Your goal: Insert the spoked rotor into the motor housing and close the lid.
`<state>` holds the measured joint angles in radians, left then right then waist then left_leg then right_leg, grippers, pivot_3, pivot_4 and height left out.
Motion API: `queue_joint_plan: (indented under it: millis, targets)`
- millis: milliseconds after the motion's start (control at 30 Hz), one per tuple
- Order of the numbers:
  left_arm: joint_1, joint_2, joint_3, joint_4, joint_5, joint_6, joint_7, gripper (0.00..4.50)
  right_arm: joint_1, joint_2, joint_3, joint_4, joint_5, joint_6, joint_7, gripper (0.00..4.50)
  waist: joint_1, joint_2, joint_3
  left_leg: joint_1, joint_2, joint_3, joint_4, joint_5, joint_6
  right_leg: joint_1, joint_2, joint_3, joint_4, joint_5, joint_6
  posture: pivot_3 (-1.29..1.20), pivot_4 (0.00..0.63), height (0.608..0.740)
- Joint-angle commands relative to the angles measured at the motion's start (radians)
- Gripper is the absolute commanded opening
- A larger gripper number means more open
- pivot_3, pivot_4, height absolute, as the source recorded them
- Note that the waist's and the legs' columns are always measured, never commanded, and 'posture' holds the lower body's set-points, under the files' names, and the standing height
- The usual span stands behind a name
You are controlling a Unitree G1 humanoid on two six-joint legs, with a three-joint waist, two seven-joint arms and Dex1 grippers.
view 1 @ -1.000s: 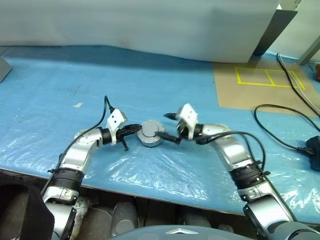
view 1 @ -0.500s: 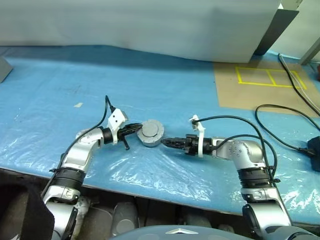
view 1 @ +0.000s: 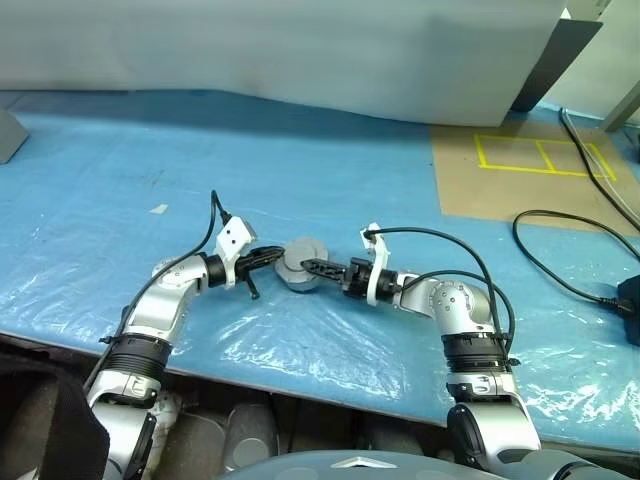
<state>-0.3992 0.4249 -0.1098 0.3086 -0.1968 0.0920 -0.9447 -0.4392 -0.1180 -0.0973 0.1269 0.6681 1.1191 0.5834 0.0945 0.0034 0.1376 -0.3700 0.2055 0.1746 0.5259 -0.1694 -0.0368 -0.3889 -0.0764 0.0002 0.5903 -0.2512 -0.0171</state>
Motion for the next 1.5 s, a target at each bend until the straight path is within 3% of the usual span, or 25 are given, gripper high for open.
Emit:
queue_joint_plan:
  millis: [33, 133, 200, 600, 733, 833, 1167, 1333, 1433, 1500]
  targets:
    - [0.022, -0.001, -0.049, 0.028, 0.039, 0.027, -0.014, 0.00, -0.001, 0.006, -0.020, -0.025, 0.028, -0.013, -0.001, 3.58, 0.001, 0.000, 0.000, 0.000, 0.000, 0.000, 0.000, 0.000, 0.000, 0.000, 0.000, 0.000, 0.000, 0.000, 0.000, 0.00, 0.150, 0.740]
    - [0.020, -0.003, -0.050, 0.032, 0.040, 0.026, -0.012, 0.00, 0.004, 0.008, -0.035, -0.030, 0.049, -0.003, 0.004, 2.70, 0.002, 0.000, 0.000, -0.001, 0.000, 0.000, 0.000, 0.000, 0.000, 0.000, 0.000, -0.001, 0.000, 0.000, 0.001, 0.00, 0.150, 0.740]
    - [0.021, -0.004, -0.051, 0.033, 0.041, 0.024, -0.014, 0.00, 0.007, 0.010, -0.036, -0.037, 0.054, 0.003, 0.003, 2.42, 0.003, 0.001, 0.000, -0.001, 0.000, 0.000, 0.000, 0.000, 0.000, 0.000, 0.000, -0.001, 0.000, 0.000, 0.001, 0.00, 0.150, 0.740]
    - [0.113, 0.044, -0.022, -0.238, -0.143, 0.207, -0.135, 0.00, -0.006, 0.045, -0.080, 0.000, 0.086, 0.015, -0.041, 2.33, 0.001, 0.001, 0.000, -0.005, -0.001, 0.000, 0.000, -0.001, -0.002, -0.004, 0.002, -0.003, 0.001, 0.001, 0.001, 0.00, 0.150, 0.740]
    - [0.111, 0.057, 0.083, -0.420, -0.377, 0.430, -0.143, 0.00, -0.009, 0.051, -0.085, 0.007, 0.094, 0.024, -0.052, 2.33, -0.001, 0.000, 0.002, -0.013, -0.001, 0.000, 0.002, -0.001, -0.002, -0.012, 0.002, -0.005, 0.003, 0.001, 0.000, 0.00, 0.150, 0.740]
    - [0.111, 0.087, 0.136, -0.486, -0.456, 0.527, -0.132, 0.00, -0.007, 0.052, -0.087, 0.015, 0.098, 0.024, -0.061, 2.33, -0.001, -0.003, 0.008, -0.017, 0.000, 0.000, 0.005, -0.001, -0.002, -0.019, 0.002, -0.005, 0.013, 0.000, -0.002, 0.00, 0.150, 0.740]
    - [0.178, 0.186, 0.178, -0.497, -0.457, 0.515, -0.178, 0.00, -0.026, 0.043, -0.117, 0.040, 0.128, 0.033, -0.063, 2.31, -0.011, -0.003, 0.009, -0.011, -0.001, -0.001, 0.007, -0.001, -0.003, -0.016, 0.002, -0.002, 0.016, -0.001, -0.003, 0.00, 0.150, 0.740]
    - [0.214, 0.195, 0.174, -0.486, -0.471, 0.540, -0.182, 0.00, -0.058, 0.053, -0.197, 0.009, 0.229, 0.093, -0.071, 2.31, -0.010, -0.003, 0.009, -0.013, 0.000, -0.001, 0.008, -0.001, -0.003, -0.016, 0.003, -0.004, 0.016, -0.001, -0.003, 0.00, 0.150, 0.740]
    - [0.202, 0.129, 0.234, -0.446, -0.594, 0.671, -0.099, 0.00, -0.078, 0.067, -0.237, -0.033, 0.297, 0.139, -0.097, 2.31, -0.010, -0.003, 0.009, -0.014, 0.000, -0.001, 0.010, -0.001, -0.003, -0.016, 0.003, -0.004, 0.017, -0.001, -0.003, 0.00, 0.150, 0.740]
    - [0.193, 0.083, 0.297, -0.411, -0.719, 0.774, -0.057, 0.39, -0.085, 0.078, -0.245, -0.059, 0.325, 0.165, -0.120, 2.31, -0.010, -0.003, 0.009, -0.014, 0.000, -0.001, 0.011, -0.001, -0.003, -0.016, 0.003, -0.004, 0.019, -0.001, -0.004, 0.00, 0.150, 0.740]
